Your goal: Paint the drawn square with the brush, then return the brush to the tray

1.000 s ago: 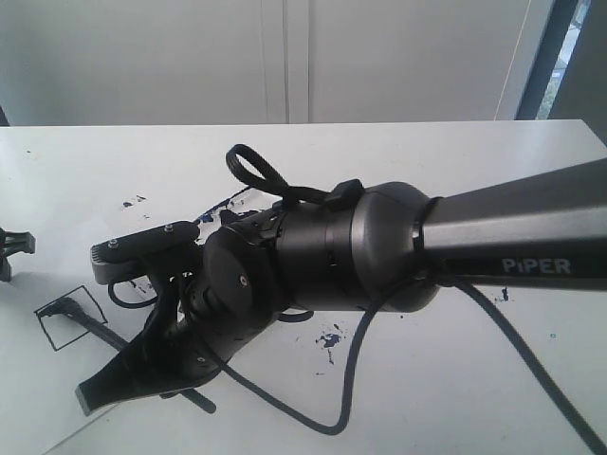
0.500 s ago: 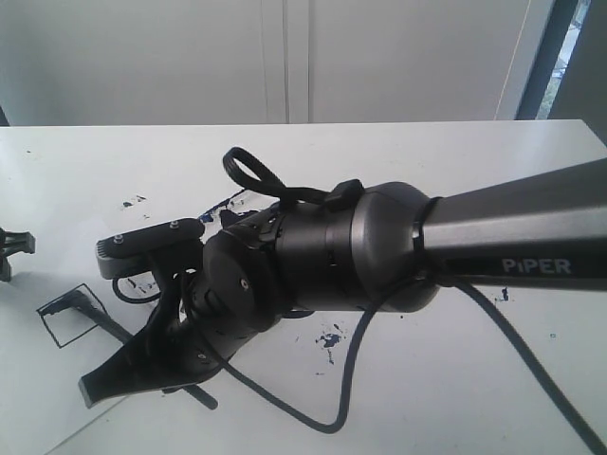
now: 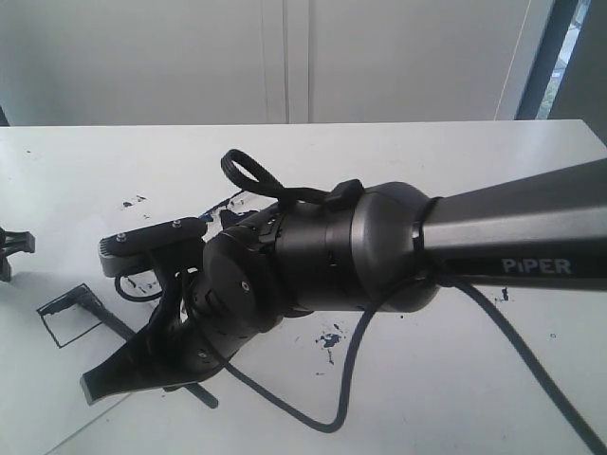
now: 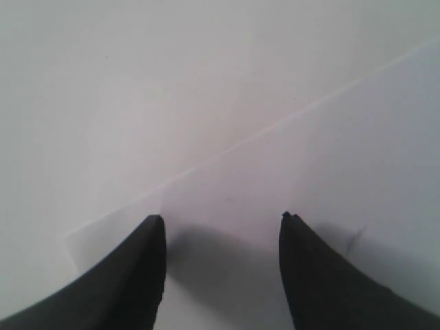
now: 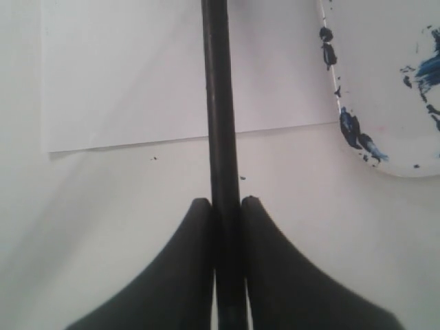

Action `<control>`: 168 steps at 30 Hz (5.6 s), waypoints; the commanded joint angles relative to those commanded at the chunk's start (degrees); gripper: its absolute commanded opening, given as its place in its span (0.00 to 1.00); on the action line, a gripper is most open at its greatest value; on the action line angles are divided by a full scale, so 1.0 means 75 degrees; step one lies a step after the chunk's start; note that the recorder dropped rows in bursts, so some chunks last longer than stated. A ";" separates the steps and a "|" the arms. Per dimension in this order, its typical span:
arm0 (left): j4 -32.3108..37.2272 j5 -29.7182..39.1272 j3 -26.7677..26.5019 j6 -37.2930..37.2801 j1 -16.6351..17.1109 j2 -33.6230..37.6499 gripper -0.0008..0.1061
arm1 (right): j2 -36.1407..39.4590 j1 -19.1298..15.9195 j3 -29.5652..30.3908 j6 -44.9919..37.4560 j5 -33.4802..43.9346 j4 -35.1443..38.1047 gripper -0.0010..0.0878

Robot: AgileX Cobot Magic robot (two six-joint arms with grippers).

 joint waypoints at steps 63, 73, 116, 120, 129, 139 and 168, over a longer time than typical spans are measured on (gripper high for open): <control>0.0000 -0.0048 0.0000 0.0001 0.0000 0.0000 0.52 | -0.0066 0.0017 -0.0037 -0.0865 0.0335 0.0544 0.01; 0.0000 -0.0043 0.0000 0.0001 0.0000 0.0000 0.52 | 0.0044 0.0017 -0.0037 -0.0820 0.0320 0.0563 0.01; 0.0000 0.0006 0.0000 0.0001 0.0000 0.0000 0.52 | -0.0498 0.0640 0.0012 -0.0846 0.0117 0.0336 0.01; 0.0000 0.0012 0.0000 0.0001 0.0000 0.0000 0.52 | -0.0372 0.0575 0.0012 -0.0831 0.0014 0.0319 0.01; 0.0000 0.0027 0.0000 0.0015 0.0000 0.0000 0.52 | -0.0226 0.0491 0.0012 0.0064 0.0043 -0.0721 0.01; 0.0000 0.0013 0.0000 0.0015 0.0000 0.0000 0.52 | -0.0144 0.0487 0.0012 -0.0022 0.0234 -0.0635 0.01; -0.0056 0.0475 0.0000 0.0016 0.0000 -0.0458 0.52 | -0.0528 0.0487 -0.0035 -0.0452 0.0353 -0.0169 0.01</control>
